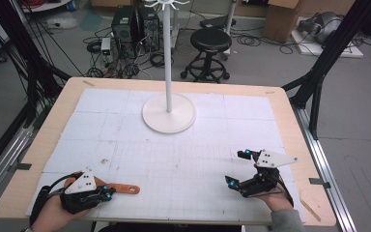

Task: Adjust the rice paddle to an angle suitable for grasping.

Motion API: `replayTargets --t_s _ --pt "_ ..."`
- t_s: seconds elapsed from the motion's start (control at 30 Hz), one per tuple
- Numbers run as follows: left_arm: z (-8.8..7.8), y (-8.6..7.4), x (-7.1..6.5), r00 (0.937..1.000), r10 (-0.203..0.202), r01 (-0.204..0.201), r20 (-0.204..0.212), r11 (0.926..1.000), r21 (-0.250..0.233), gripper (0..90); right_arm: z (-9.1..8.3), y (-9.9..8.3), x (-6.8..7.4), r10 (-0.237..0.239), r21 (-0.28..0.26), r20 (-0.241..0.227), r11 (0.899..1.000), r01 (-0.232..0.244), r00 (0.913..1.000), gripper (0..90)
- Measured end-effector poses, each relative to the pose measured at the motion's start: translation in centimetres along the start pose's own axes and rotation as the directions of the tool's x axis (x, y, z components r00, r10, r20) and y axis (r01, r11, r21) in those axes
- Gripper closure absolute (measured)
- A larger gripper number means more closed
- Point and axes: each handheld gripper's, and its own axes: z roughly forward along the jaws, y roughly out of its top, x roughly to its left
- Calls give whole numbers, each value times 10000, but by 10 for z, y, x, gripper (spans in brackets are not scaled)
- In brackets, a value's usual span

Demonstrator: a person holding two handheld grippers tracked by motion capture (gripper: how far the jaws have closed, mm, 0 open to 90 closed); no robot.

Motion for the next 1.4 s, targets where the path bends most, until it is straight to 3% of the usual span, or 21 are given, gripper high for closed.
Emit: replayTargets --t_s 0.43,0.57,0.7,0.83,1.0,1.07,1.2,1.3,1.4 --pt "24 24 18 9988 13 -2 -492 9998 222 897 1 -1 0 -61 99 -14 9999 62 10000 0" --pt "28 28 27 9997 -186 192 -176 9993 321 896 1 -1 0 -50 87 -2 9999 50 10000 0" --pt "28 32 29 10000 34 -33 -26 9985 543 896 1 -3 0 -5 166 -12 9999 5 10000 0" --pt "29 32 33 9998 -99 90 145 9984 557 896 2 -3 0 2 237 -22 9997 -1 10000 0" --pt "29 32 35 9996 -239 232 136 9986 478 896 2 -4 0 -29 258 -19 9997 30 10000 0" --pt "29 32 37 9998 -200 203 -61 9986 482 896 2 -4 0 45 262 -4 9996 -45 10000 0" --pt "30 32 47 9983 -533 542 -242 9978 370 896 2 -5 0 61 295 -58 9995 -59 10000 0" --pt "31 32 52 9974 -701 707 -188 9970 327 896 2 -5 0 11 253 -44 9997 -10 10000 0" --pt "30 33 52 9981 -601 605 -117 9976 348 896 2 -5 0 -32 191 -47 9998 33 10000 0"
